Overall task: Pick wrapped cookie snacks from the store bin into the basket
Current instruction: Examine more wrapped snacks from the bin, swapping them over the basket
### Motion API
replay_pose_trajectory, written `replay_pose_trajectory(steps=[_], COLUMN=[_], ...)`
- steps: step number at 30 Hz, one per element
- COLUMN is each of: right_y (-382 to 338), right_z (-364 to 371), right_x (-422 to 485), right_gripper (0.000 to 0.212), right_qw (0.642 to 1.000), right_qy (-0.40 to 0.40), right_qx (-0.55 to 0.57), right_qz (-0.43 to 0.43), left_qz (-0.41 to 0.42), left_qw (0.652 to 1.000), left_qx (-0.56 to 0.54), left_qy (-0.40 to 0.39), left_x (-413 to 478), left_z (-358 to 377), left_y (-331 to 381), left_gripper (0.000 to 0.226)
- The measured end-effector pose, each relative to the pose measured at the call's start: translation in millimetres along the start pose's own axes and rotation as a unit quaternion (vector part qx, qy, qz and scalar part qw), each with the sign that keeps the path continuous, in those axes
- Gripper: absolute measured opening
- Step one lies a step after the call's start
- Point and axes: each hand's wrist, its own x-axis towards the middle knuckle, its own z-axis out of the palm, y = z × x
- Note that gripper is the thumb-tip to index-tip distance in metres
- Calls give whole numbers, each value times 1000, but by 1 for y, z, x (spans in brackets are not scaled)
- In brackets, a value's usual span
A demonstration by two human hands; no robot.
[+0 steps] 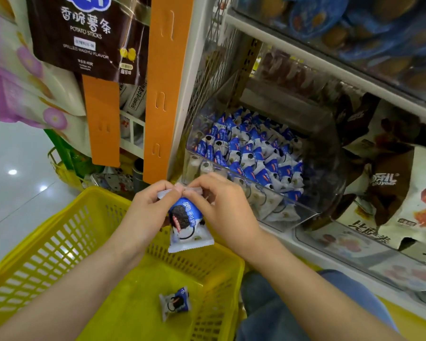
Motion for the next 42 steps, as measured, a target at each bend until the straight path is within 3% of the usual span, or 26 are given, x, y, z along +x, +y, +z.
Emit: replay_pose_trajectory(steps=[4, 7, 10, 13, 15, 17, 20, 22, 25, 27, 29, 30, 34, 36, 42], right_y=[1, 1, 3, 2, 2, 3, 4, 2, 1, 0, 0, 1, -1, -4, -3], right_z=[-3, -2, -4, -3, -3, -2, 0, -1, -5, -7, -6, -5, 1, 2, 5], right_x=[-3, -3, 0, -1, -3, -5, -4, -2, 2, 2, 0, -1, -1, -1, -4], right_gripper=[12, 8, 8, 10, 10, 22, 42, 48, 31, 22, 27, 30, 24, 9, 3], right_qw=[995, 999, 985, 961, 953, 946, 942, 951, 944, 913, 880, 881, 950, 956, 981], right_qy=[19, 39, 61, 62, 34, -44, -154, -155, -138, -151, -168, -169, -101, -73, -35], right_qx=[-73, 19, 116, 210, 236, 238, 199, 165, 205, 282, 342, 339, 228, 235, 162], right_qz=[-68, 3, 111, 168, 187, 214, 224, 211, 220, 255, 283, 283, 190, 160, 105], left_qz=[-40, -74, -105, -68, -32, -14, 12, 23, 12, -6, -13, -14, 33, 68, 103], left_qw=[998, 994, 992, 995, 992, 990, 993, 994, 995, 992, 990, 990, 994, 992, 983], left_qx=[-48, -68, -55, -63, -89, -93, -17, 19, -19, -82, -99, -93, 14, 80, 153], left_qy=[-25, -46, -32, 36, 80, 109, 115, 103, 93, 95, 101, 106, 105, 72, 17], left_x=[-2, -1, -2, -3, -3, -2, -2, -3, -3, -2, -2, -2, -2, -4, -6], left_z=[1, 1, 2, 2, -1, -4, -6, -7, -7, -7, -8, -8, -11, -9, -9], left_y=[2, 2, 1, 3, 6, 6, 4, 2, 3, 5, 7, 7, 5, 4, 0], left_gripper=[29, 16, 45, 56, 51, 39, 12, 9, 16, 24, 25, 24, 25, 23, 26])
